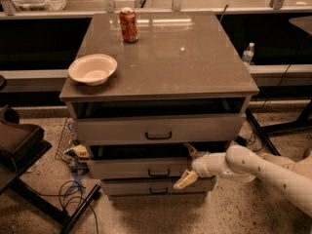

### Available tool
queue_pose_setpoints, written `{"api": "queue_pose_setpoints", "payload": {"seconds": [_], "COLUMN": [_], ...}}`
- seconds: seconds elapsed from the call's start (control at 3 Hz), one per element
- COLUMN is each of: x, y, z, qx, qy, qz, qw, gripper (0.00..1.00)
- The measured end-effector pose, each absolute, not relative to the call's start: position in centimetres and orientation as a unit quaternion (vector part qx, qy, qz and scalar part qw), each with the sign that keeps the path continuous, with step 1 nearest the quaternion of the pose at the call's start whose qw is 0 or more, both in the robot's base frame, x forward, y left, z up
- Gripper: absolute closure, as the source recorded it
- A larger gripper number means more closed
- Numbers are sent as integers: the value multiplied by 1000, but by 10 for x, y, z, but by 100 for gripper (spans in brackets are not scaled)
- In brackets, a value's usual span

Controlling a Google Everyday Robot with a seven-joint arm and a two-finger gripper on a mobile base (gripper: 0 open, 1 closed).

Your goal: Open middle drawer

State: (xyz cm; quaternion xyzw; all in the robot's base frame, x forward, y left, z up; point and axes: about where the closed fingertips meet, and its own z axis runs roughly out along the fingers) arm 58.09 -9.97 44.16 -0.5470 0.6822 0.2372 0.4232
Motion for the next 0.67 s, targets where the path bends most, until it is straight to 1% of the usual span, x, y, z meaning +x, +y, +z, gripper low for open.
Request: {"api": "queue_pose_setpoints", "payload": {"seconds": [0.33, 0.67], "x": [581, 579], "y": [-99, -101], "z": [445, 449], "qx": [-552, -568], "qy": [683, 693], "qz": [234, 213], "qw": [417, 390], "gripper": [0, 0]}}
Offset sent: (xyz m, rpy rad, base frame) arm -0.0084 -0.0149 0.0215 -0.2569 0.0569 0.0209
